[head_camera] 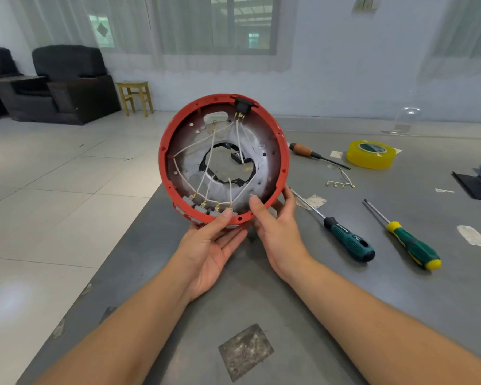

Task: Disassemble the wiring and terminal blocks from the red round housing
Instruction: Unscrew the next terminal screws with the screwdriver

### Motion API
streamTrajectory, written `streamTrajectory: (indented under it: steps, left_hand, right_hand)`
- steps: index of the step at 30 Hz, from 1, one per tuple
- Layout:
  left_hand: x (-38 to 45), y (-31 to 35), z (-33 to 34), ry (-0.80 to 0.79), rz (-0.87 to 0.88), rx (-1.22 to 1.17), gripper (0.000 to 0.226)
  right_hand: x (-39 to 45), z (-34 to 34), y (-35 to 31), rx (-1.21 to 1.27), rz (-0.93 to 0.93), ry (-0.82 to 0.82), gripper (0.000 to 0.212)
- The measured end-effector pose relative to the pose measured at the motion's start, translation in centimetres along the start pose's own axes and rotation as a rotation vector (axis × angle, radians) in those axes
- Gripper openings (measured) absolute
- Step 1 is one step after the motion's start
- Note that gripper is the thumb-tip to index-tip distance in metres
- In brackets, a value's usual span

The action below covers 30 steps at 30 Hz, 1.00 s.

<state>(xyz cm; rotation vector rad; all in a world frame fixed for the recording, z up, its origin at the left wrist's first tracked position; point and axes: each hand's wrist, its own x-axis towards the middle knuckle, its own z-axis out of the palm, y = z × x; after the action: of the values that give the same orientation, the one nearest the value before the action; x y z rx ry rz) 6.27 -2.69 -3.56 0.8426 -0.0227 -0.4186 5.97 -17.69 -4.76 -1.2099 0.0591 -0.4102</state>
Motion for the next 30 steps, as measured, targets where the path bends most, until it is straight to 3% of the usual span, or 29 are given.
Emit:
streamTrajectory:
  steps: [5,8,11,14,17,19,21,23,25,30]
  left_hand:
    - [0.2,0.0,-0.6,0.010,0.065,0.013,0.040]
    - [0.1,0.0,-0.8,-0.013,0.102,0.023,0.053]
    - [0.0,0.1,-0.9,-0.017,0.151,0.022,0.066]
    - [-0.1,0.3,-0.8,0.029,0.177,0.018,0.078]
    - [-0.1,0.5,-0.8,0.063,0.189,0.009,0.084]
    - [-0.2,0.5,-0.8,0.083,0.192,0.011,0.085]
    - [-0.1,0.4,-1.0,0.095,0.186,0.012,0.075]
    - [0.0,0.6,-1.2,0.098,0.179,0.023,0.060]
    - [-0.1,0.7,-1.4,0.104,0.181,0.031,0.054]
    - [-0.2,0.9,-1.3,0.120,0.172,0.049,0.043]
  right_hand:
    - [-0.2,-0.2,-0.2,-0.206,-0.082,-0.062,0.073]
    - [-1.1,-0.6,-1.0,-0.513,-0.212,-0.110,0.058]
    - [-1.6,-2.4,-1.5,-0.960,-0.302,-0.162,0.066]
    - [-2.2,-5.2,-2.7,-1.542,-0.661,-0.262,0.052]
    - [-2.9,-8.0,-3.9,-1.731,-1.017,-0.180,0.020]
    - [-3.1,-9.6,-4.5,-1.862,-0.944,-0.009,0.018]
    - [-3.2,-10.6,-5.0,-2.027,-0.689,0.129,0.026]
    - [-3.3,-11.2,-5.4,-2.100,-0.364,0.176,0.035]
    - [-2.9,-11.5,-5.6,-2.037,-0.153,0.173,0.036]
    - [-2.1,-11.6,-5.6,-1.937,-0.108,0.131,0.035]
